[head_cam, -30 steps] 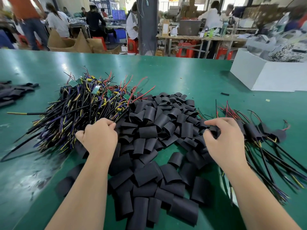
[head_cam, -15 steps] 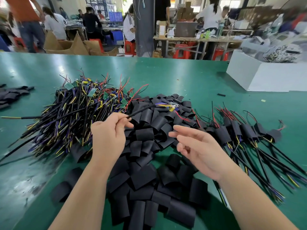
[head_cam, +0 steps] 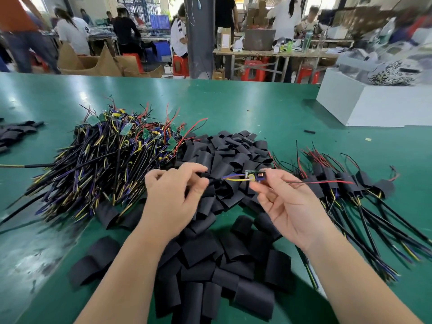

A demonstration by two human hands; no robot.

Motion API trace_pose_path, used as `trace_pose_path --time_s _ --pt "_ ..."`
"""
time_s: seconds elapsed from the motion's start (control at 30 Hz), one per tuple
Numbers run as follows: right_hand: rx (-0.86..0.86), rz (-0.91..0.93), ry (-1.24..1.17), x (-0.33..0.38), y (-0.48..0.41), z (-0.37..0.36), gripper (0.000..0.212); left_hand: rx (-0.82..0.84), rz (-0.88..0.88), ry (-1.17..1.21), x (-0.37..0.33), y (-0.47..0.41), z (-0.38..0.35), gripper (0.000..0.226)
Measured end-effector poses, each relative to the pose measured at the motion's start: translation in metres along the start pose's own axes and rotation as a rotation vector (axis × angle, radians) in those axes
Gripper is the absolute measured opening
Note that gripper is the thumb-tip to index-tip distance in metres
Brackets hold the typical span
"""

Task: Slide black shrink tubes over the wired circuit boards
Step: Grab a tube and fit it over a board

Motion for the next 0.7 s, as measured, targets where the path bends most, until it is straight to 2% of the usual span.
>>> trace_pose_path --time_s 0.1,0.2,0.37,0.47,0.53,0.57,0.6,0.7 --pt "0.001 -0.027 0.019 -0.011 0.0 -0.003 0.015 0.029 -0.126 0.021 -0.032 0.003 -0.009 0.043" --pt "0.001 -0.021 0.033 -0.014 0.0 -0.005 0.012 -0.011 -0.239 0.02 -0.052 0.007 -0.01 0.036" --pt "0.051 0.057 0.038 -0.007 0.001 -0.011 0.01 -0.035 -0.27 0.113 -0.058 0.008 -0.004 0.036" --pt "0.151 0.05 -0.028 -0.004 0.003 -0.018 0.034 -0.131 -0.272 0.062 -0.06 0.008 0.004 0.033" --pt "0.2 0.05 -0.016 -0.003 0.003 -0.021 0.03 -0.201 -0.244 0.066 -0.058 0.008 0.012 0.028" --pt "0.202 0.069 0.062 -0.003 0.002 -0.021 0.03 -0.219 -0.229 0.069 -0.056 0.008 0.013 0.028" --pt "0.184 0.125 0.245 -0.001 0.002 -0.019 0.034 -0.227 -0.217 0.069 -0.055 0.008 0.015 0.027" --pt "0.106 0.417 1.264 0.003 0.004 -0.022 0.029 -0.233 -0.176 0.04 -0.048 0.006 0.016 0.027"
Point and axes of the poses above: each hand's wrist, its own y-axis away from the middle knuckle, its own z-axis out of the back of the hand, x = y × z, the point moved 10 cm from there along -y, towards the middle knuckle
